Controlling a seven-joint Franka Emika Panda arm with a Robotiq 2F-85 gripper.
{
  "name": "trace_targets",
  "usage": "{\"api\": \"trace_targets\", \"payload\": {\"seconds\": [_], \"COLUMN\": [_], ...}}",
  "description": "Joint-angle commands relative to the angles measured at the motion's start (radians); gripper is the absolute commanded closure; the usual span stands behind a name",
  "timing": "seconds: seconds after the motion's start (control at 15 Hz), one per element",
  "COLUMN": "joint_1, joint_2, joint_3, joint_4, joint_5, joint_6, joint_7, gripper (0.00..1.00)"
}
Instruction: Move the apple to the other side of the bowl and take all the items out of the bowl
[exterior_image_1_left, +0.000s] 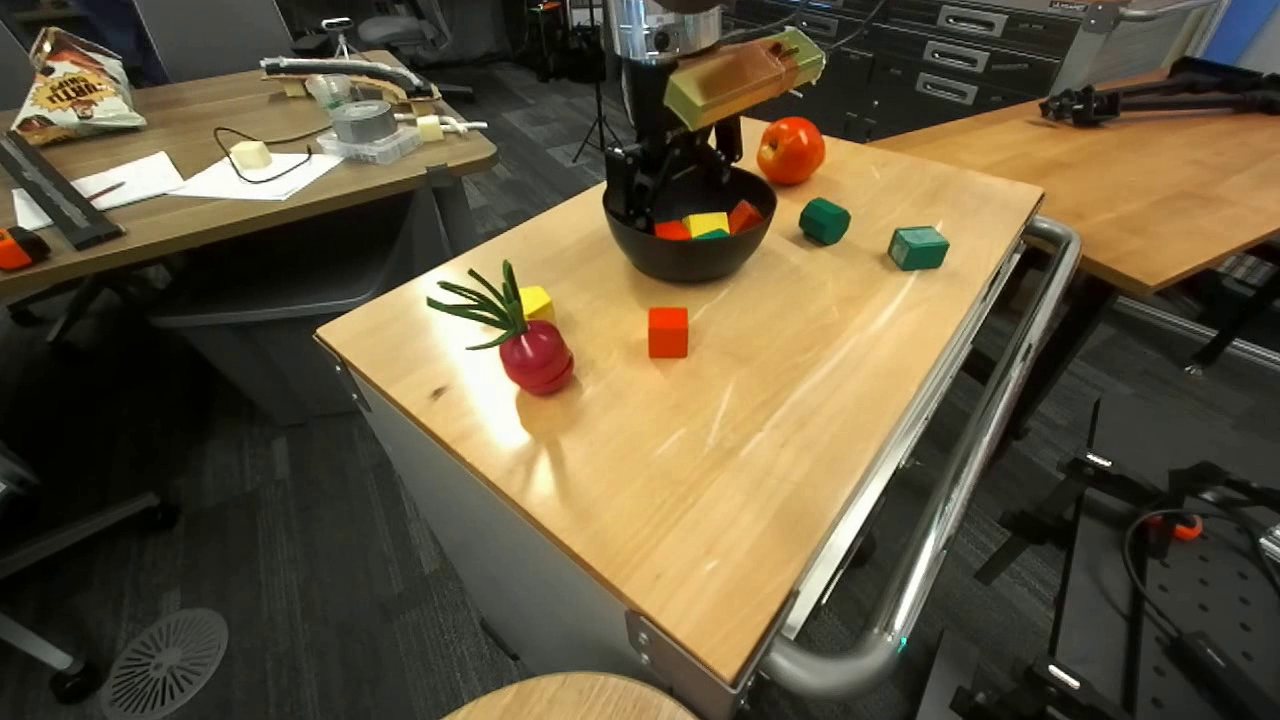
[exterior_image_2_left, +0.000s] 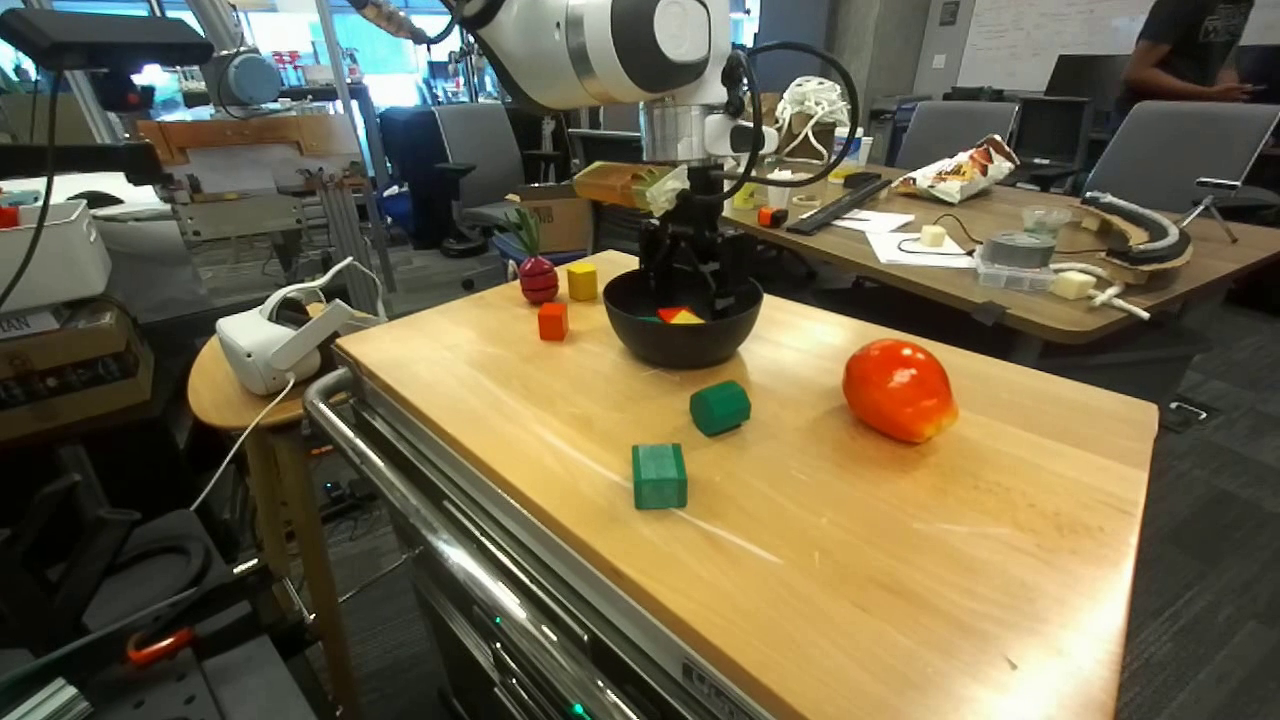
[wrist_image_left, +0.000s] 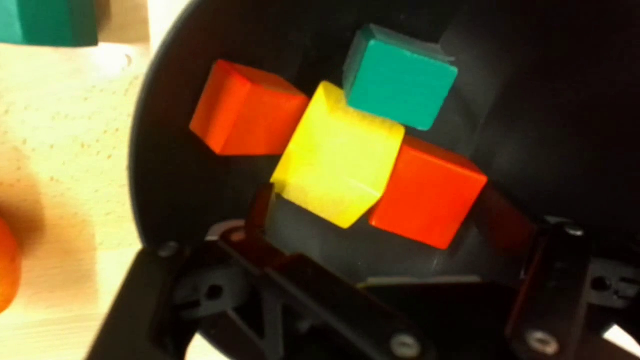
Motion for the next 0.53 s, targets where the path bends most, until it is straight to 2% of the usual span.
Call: {"api": "trace_targets", "payload": {"seconds": [0.0,0.2,0.47], "joint_1": [-0.03,-0.025,-0.014], "joint_2": [0.0,0.024,0.036], "joint_3": [0.027,0.026,0.024], "joint_4": [0.036,0.048,0.048], "joint_5": [0.047,0.035,0.019], "joint_6": [-0.117,-0.196,-0.219], "joint_7": [-0.083,-0.079,-0.053], "gripper": [0.0,0.0,0.0]}}
